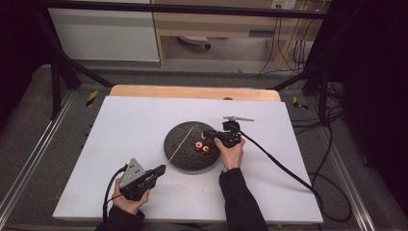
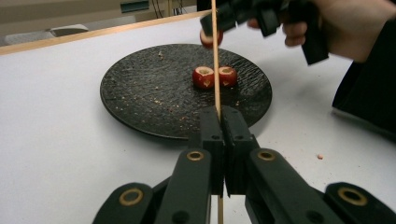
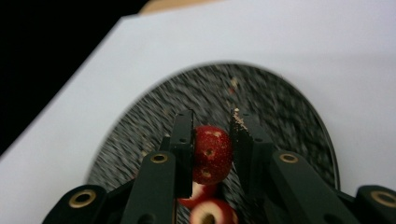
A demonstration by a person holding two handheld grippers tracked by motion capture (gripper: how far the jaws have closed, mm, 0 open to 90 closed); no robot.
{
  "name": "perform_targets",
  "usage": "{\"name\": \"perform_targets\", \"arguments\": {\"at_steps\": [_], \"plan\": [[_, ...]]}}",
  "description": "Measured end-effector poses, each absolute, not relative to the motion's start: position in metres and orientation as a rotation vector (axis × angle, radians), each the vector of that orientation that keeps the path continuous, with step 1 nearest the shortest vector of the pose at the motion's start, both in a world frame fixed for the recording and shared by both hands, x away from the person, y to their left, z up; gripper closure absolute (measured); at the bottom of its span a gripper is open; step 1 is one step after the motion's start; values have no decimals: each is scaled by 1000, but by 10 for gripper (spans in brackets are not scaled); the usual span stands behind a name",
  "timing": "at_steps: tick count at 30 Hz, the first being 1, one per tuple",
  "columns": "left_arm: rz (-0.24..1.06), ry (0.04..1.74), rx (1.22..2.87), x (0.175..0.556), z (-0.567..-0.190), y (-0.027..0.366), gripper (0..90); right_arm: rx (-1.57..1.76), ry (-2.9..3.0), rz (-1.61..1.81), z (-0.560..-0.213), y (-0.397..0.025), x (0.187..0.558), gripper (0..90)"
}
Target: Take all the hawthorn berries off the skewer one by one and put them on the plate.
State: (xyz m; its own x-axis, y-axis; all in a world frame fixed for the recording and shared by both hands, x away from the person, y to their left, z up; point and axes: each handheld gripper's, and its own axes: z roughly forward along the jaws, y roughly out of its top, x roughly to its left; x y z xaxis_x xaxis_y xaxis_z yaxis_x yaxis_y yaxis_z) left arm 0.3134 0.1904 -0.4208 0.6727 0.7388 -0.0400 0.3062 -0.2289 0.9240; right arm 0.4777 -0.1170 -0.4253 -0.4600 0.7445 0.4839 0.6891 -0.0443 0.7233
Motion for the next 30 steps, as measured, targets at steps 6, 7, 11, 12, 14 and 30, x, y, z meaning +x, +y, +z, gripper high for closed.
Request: {"name": "perform_targets", "arguments": {"at_steps": [6,7,11,12,14,30], "plan": [[502,834,1814,313,-420,191,883,1636,2168,1456,-447,-114,479,714],[502,834,1814,313,-420,191,883,1638,2170,1446,-448,-114,479,712],[500,835,1817,314,-420,191,883,1624,2165,1442,-447,-117,478,661],[500,835,1817,314,-420,191,883,1618,2156,1452,-445,-118,477,636],[498,837,1816,314,-420,191,883,1593,2141,1472,-441,-121,475,587],[481,868,1845,321,-420,189,881,1280,2235,1357,-421,-155,427,78]]}}
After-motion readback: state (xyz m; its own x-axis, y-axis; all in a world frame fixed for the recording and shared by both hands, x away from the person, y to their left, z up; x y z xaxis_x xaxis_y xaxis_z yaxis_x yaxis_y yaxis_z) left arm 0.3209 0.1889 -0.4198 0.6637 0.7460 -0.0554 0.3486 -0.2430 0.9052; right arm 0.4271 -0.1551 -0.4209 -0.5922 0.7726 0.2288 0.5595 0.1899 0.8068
